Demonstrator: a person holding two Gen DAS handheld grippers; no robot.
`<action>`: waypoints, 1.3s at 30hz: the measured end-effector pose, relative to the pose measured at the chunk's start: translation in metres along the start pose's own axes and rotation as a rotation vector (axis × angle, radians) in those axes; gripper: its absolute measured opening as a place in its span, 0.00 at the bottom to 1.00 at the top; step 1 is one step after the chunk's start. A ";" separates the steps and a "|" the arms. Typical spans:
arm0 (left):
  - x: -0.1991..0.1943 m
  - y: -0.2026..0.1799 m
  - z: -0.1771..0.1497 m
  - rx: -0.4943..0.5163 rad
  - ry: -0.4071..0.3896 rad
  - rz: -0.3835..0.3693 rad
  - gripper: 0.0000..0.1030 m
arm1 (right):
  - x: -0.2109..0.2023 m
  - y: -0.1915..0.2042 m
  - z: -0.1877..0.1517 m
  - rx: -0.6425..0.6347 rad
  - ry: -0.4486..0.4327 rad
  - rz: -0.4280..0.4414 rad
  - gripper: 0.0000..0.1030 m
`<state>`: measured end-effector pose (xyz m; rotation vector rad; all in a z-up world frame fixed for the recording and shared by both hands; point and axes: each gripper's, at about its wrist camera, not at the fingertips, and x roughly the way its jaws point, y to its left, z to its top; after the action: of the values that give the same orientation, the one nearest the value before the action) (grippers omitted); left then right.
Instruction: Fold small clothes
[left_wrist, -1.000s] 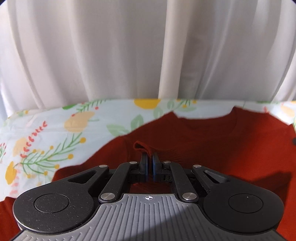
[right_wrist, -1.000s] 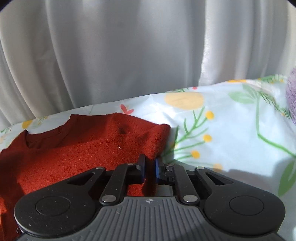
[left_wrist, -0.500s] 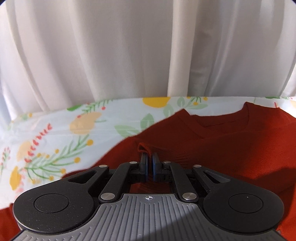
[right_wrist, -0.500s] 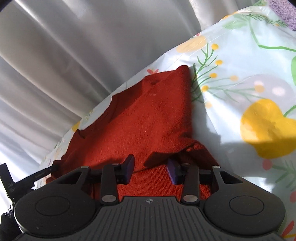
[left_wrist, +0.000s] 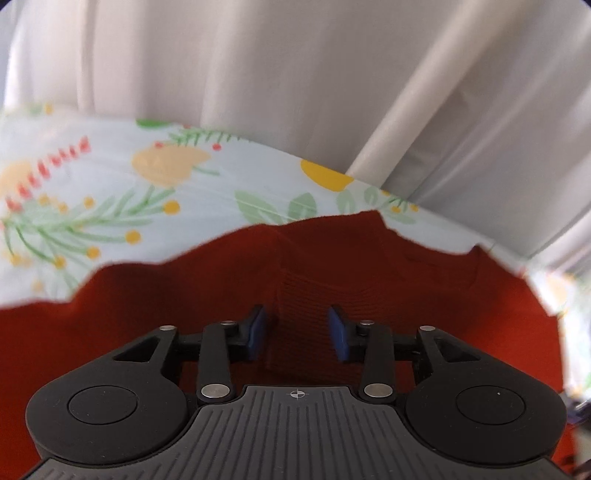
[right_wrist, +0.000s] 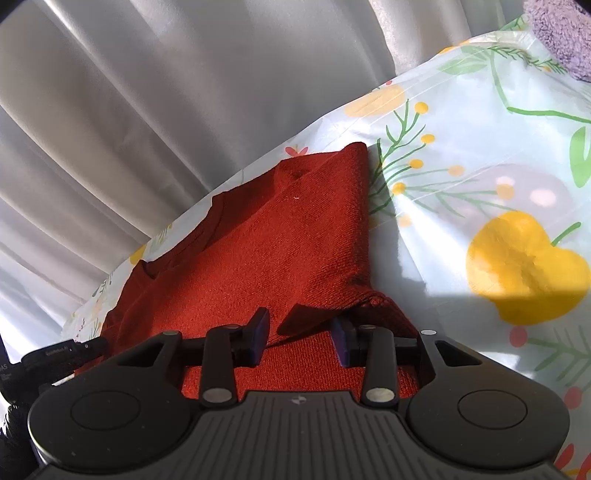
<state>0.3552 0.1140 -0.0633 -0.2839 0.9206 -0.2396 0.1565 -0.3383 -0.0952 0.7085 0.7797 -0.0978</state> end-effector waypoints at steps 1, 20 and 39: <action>0.001 0.005 0.000 -0.041 0.012 -0.037 0.41 | 0.000 0.000 -0.001 0.000 0.001 0.003 0.35; -0.023 -0.004 -0.006 0.034 -0.041 0.123 0.05 | -0.007 -0.009 0.007 0.005 -0.002 0.011 0.35; -0.022 -0.062 -0.033 0.125 -0.035 0.168 0.32 | 0.036 0.019 0.044 -0.292 -0.011 -0.152 0.20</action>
<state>0.3110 0.0586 -0.0448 -0.0945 0.8862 -0.1360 0.2157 -0.3448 -0.0877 0.3716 0.8161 -0.1221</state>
